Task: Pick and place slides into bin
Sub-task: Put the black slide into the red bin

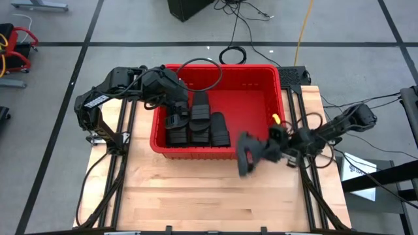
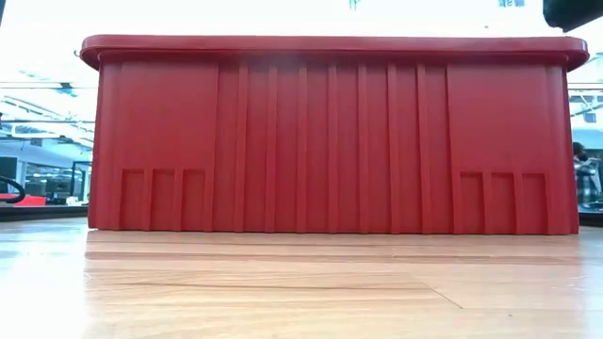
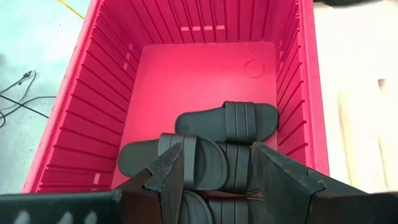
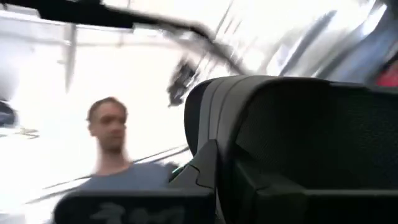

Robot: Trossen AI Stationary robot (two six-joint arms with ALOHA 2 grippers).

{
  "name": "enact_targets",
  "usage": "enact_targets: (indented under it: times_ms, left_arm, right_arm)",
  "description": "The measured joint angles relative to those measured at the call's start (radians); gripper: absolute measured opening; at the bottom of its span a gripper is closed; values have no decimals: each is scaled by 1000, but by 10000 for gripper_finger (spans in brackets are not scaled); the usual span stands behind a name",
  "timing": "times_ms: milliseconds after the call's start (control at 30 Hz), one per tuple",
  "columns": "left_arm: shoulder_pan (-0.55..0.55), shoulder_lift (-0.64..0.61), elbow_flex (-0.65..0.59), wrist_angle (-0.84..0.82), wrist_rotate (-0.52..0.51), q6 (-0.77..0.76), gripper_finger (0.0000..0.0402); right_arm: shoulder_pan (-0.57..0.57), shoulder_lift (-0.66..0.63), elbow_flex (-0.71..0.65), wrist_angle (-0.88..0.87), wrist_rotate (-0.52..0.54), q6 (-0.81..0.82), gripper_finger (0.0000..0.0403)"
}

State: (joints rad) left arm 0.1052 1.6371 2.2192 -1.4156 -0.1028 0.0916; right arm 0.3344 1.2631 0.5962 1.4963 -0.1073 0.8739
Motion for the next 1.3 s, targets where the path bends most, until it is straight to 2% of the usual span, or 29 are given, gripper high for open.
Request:
enact_targets:
  times_ms: [133, 233, 400, 500, 567, 667, 833, 967, 1133, 1300]
  left_arm:
    - [0, 0, 0, -2, 0, -3, 184]
    - [0, 0, 0, -2, 0, -3, 184]
    - [0, 0, 0, -4, 0, 0, 184]
    - [0, 0, 0, -26, -1, -8, 184]
    - [0, 0, 0, -55, -2, -8, 184]
    - [0, 0, 0, -99, -2, -12, 184]
    - [0, -2, 0, -121, -3, -15, 184]
    - [0, -5, 0, -122, -3, -18, 184]
    - [0, -17, 0, -121, -3, -19, 184]
    - [0, -14, 0, -122, -3, -27, 184]
  right_arm:
    - [-89, -38, 76, -125, 36, -222, 6]
    - [-156, -77, 164, -331, 36, -356, 6]
    - [-242, -154, 358, -914, 81, -549, 5]
    - [-265, -191, 485, -1271, 216, -644, 5]
    - [-278, -204, 564, -1435, 287, -712, 5]
    - [-316, -212, 674, -1624, 353, -748, 5]
    - [-438, -196, 857, -1960, 367, -706, 5]
    - [-546, -137, 983, -2212, 296, -698, 5]
    - [-685, -12, 1144, -2480, 144, -763, 5]
    - [-831, 125, 1258, -2600, -146, -877, 5]
